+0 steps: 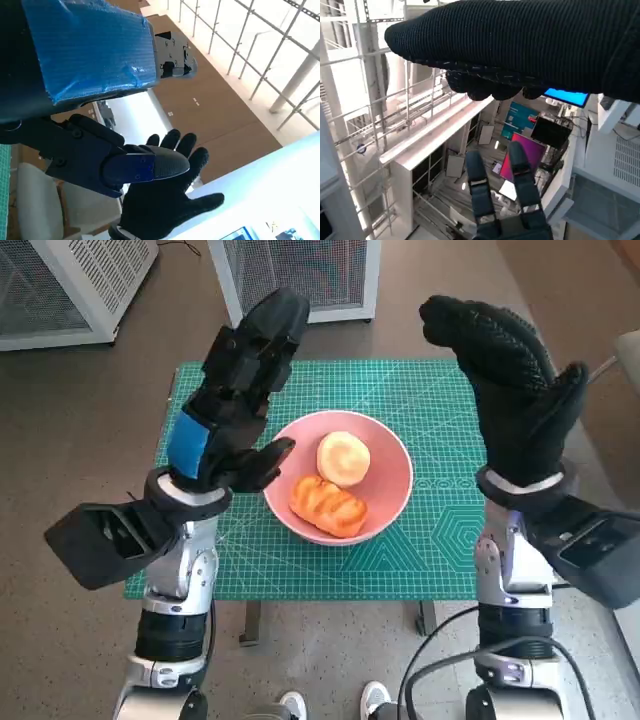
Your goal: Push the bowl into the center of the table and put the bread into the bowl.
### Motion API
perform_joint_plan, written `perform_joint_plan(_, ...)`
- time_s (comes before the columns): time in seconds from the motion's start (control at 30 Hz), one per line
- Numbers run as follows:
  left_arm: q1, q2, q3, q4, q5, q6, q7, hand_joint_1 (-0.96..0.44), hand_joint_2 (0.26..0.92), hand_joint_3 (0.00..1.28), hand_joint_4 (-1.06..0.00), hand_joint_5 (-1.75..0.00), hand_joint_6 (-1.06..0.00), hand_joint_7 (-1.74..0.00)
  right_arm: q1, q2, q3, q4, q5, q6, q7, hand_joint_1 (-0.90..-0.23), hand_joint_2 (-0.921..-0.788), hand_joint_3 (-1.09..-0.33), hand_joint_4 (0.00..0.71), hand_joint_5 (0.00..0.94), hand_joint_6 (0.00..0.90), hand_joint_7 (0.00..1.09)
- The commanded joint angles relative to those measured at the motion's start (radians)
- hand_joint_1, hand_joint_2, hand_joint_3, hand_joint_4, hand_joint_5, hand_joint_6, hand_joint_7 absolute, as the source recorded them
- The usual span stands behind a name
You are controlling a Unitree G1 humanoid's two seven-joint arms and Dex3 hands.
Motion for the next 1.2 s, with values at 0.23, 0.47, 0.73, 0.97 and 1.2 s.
perform_joint_plan(0.23, 0.016, -0.002, 0.018, 0.004, -0.042, -0.007, -0.031, -0.69, 0.921, 0.41, -0.04, -0.03, 0.00, -0.48, 0.012, -0.003, 0.008, 0.008, -0.027, 0.008, -0.029, -0.507, -0.921, -0.572, 0.240, 0.000, 0.041, 0.57)
perform_joint_plan(0.47, 0.014, -0.009, 0.035, 0.028, -0.053, -0.034, -0.043, -0.69, 0.921, 0.38, -0.03, -0.02, 0.00, -0.45, 0.011, -0.005, 0.006, 0.014, -0.034, -0.004, -0.038, -0.507, -0.921, -0.575, 0.241, 0.000, 0.036, 0.58)
perform_joint_plan(0.73, 0.010, -0.020, 0.047, 0.054, -0.050, -0.079, -0.045, -0.67, 0.921, 0.36, -0.06, -0.04, 0.00, -0.44, 0.011, -0.001, 0.004, 0.022, -0.027, -0.006, -0.034, -0.507, -0.921, -0.576, 0.240, 0.000, 0.030, 0.59)
perform_joint_plan(0.97, 0.004, -0.031, 0.047, 0.076, -0.022, -0.138, -0.035, -0.66, 0.921, 0.35, -0.09, -0.04, 0.00, -0.44, 0.017, 0.005, 0.012, 0.018, -0.028, -0.010, -0.032, -0.512, -0.921, -0.571, 0.238, 0.000, 0.022, 0.59)
perform_joint_plan(1.2, -0.001, -0.025, 0.049, 0.097, -0.005, -0.173, -0.030, -0.66, 0.921, 0.35, -0.09, -0.04, 0.00, -0.40, 0.026, 0.004, 0.019, 0.007, -0.028, -0.005, -0.033, -0.526, -0.921, -0.547, 0.232, 0.000, 0.021, 0.60)
